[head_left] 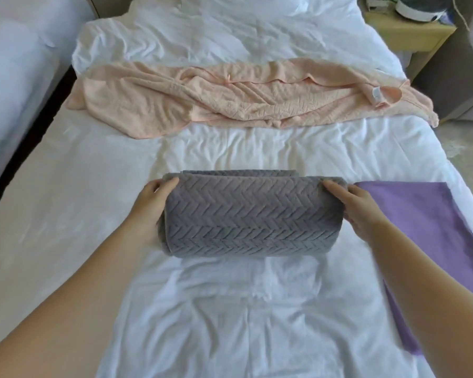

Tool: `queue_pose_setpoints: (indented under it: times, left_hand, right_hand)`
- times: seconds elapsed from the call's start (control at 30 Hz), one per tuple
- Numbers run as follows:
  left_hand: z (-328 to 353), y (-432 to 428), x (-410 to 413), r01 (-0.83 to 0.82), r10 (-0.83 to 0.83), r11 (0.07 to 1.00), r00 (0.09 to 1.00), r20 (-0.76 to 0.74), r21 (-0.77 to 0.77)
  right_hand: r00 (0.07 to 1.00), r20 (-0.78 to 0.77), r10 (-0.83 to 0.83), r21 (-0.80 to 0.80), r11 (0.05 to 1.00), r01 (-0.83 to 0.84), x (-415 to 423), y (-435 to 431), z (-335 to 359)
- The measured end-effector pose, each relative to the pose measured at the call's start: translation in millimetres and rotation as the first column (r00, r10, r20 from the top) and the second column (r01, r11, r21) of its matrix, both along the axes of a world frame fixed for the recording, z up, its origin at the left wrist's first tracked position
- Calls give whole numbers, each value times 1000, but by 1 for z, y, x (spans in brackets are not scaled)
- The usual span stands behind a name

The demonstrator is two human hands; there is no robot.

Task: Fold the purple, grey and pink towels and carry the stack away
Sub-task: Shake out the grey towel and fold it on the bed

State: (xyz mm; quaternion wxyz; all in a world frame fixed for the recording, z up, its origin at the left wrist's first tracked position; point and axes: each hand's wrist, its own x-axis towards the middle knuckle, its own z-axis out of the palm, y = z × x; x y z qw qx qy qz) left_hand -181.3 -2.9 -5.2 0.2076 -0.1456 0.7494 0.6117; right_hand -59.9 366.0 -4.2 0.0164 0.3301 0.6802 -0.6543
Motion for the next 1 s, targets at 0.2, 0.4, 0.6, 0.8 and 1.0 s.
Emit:
queue_pose_setpoints:
  times: [0.2,0.4,0.6,0.8,1.0]
  left_hand:
    - [-54,27,-43,47,-43,979,999,24,-198]
    - [-83,22,-58,93,-135,935,986,-100,-341]
    - [-102,35,-85,153,-208,874,976,-71,-461]
    - [-116,36,-85,65,-192,815,968,-162,-575]
    - [-85,40,-80,-170,-296,593,863,-410,-787]
  right_hand:
    - [975,221,40,-146,989,-7,-41,0,-62]
    - [996,77,34,0,999,-34,-58,4,-77]
    - [954,262,149,313,922,-230,-94,1,-101]
    - [966,252,54,486,856,-175,-101,-2,-113]
    - [981,188,-40,791,599,-127,-100,-10,-94]
